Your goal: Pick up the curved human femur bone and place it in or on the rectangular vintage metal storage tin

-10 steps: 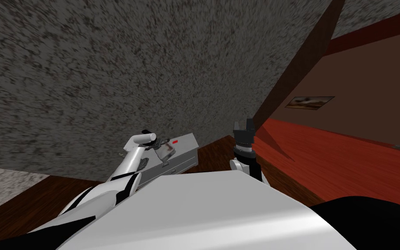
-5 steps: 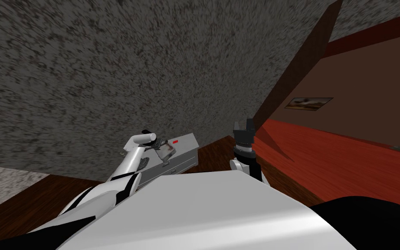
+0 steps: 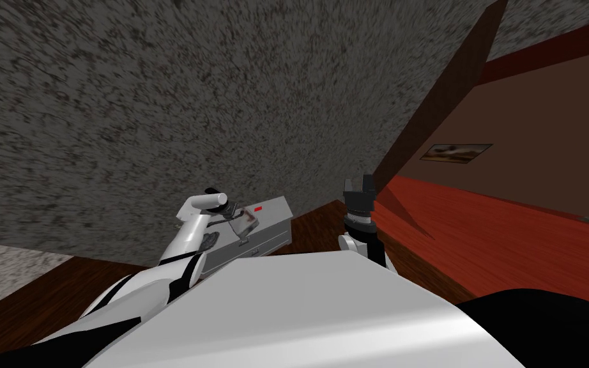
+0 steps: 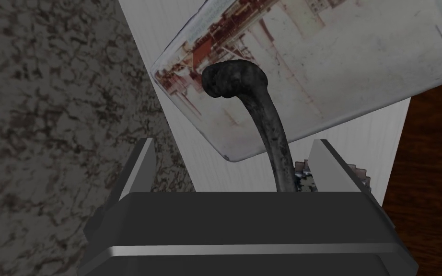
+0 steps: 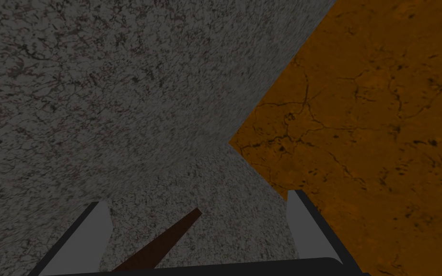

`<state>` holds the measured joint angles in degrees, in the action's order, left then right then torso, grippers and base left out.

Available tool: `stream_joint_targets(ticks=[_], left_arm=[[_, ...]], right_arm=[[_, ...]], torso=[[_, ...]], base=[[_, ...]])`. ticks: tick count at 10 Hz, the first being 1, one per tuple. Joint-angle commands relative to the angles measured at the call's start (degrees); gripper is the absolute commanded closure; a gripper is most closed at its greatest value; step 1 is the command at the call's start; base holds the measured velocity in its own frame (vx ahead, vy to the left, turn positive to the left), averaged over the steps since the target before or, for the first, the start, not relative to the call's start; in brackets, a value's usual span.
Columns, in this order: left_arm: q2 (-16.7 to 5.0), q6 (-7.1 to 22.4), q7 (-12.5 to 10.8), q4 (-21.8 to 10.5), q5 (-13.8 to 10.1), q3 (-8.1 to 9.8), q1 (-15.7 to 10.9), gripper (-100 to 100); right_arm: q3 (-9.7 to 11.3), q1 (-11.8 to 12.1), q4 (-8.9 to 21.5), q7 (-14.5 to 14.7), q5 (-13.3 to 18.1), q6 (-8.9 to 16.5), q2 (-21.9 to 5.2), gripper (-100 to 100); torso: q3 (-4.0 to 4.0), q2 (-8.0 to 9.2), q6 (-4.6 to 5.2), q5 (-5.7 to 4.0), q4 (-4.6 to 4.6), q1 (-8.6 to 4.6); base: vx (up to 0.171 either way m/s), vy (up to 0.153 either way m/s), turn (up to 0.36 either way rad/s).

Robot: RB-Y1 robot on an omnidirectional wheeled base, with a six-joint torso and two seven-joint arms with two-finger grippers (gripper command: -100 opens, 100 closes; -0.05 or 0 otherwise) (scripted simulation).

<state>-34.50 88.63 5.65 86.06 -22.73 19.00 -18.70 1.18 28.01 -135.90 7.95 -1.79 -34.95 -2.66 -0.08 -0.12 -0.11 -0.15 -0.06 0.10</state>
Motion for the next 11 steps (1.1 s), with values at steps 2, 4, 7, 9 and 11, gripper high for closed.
stream_joint_targets(ticks=[2, 4, 7, 9, 11], left_arm=[[-0.92, 2.77, 0.00, 1.99, -0.80, 0.84, -0.29, -100], [-1.86, 5.79, -0.11, 4.23, -1.58, 1.66, -0.72, -100], [-1.36, 5.01, -0.27, 4.17, -1.27, 1.38, -0.23, 0], [-1.36, 5.01, -0.27, 4.17, -1.27, 1.38, -0.23, 0], [-1.36, 5.01, -0.27, 4.17, -1.27, 1.38, -0.23, 0]], right_arm=[[0.00, 0.00, 0.00, 0.00, 0.00, 0.00, 0.00, 0], [0.00, 0.00, 0.00, 0.00, 0.00, 0.00, 0.00, 0], [0.00, 0.00, 0.00, 0.00, 0.00, 0.00, 0.00, 0], [0.00, 0.00, 0.00, 0.00, 0.00, 0.00, 0.00, 0], [0.00, 0.00, 0.00, 0.00, 0.00, 0.00, 0.00, 0]], torso=[[0.00, 0.00, 0.00, 0.00, 0.00, 0.01], [0.01, 0.02, 0.00, 0.00, 0.00, 0.01], [0.02, 0.04, 0.00, 0.01, 0.00, 0.03], [0.02, 0.05, 0.00, 0.02, 0.00, 0.04], [0.03, 0.05, 0.00, 0.02, 0.01, 0.04]], base=[[0.012, -0.008, 0.008], [0.013, -0.008, 0.012], [0.003, -0.002, 0.001], [0.000, 0.000, 0.000], [0.000, 0.000, 0.000]])
